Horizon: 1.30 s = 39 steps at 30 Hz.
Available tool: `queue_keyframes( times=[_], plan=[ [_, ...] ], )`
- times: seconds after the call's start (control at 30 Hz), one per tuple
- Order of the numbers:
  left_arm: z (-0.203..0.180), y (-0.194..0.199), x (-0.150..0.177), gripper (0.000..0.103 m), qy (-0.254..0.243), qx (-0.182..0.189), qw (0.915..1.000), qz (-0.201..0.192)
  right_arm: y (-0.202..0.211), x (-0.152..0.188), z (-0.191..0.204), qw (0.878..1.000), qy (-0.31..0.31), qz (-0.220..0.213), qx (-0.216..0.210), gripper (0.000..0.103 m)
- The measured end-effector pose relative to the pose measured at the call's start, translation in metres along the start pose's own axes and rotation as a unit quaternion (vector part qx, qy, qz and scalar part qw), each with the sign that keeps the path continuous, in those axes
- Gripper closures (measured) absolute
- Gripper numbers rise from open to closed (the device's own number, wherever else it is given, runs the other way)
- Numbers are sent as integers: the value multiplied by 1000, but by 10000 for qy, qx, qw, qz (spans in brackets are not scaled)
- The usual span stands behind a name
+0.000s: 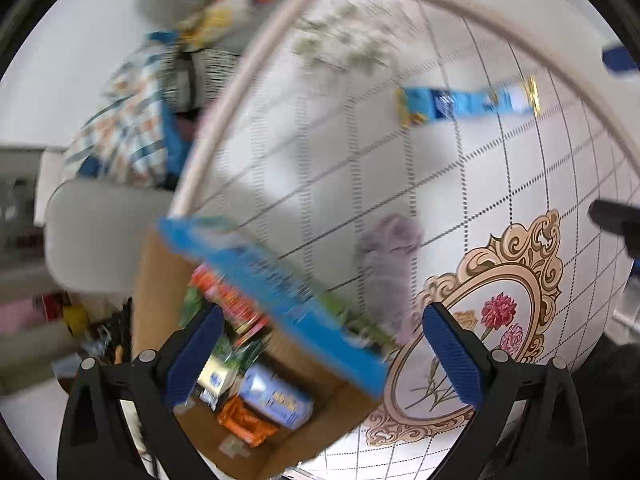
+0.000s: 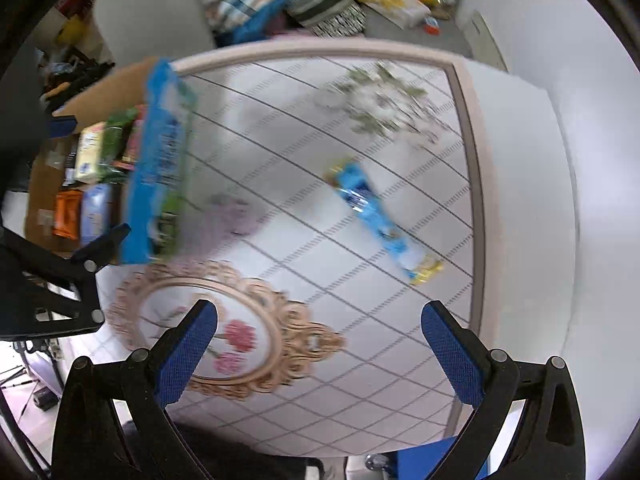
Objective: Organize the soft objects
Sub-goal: 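Grasp the lilac cloth with the left gripper while the right grasps the blue milk tube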
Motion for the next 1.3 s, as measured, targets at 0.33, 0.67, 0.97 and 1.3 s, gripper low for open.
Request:
queue_keyframes(
  times=[0.33,0.67,0.97,1.3],
  plan=[
    [-27,-105,-37,4,-419,571,9874,1412,-107,-37,-31,9971,228,710,165,0],
    [-21,-142,-35,22,-165,895,9775,1904,-162,-60,-28,9919,372,1209,99,6],
    [-9,-153,-24,65,724,1329,9666,2068,-189,-63,-28,9865,335,1599,83,27],
    [9,-137,-42,66,2399,2415,9306,1349,-173,-46,-50,9853,-561,1580,-332,78]
  ],
)
Point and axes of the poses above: each gripper's, at about its wrist camera, not at the fingertips, and y roughly against the way its jaws point, z to its left, x to its underside, the point moved 2 cm from there along -y, roughly the way its jaws point, and after that the axes turned 7 degrees about x, right-handed, at the moved point
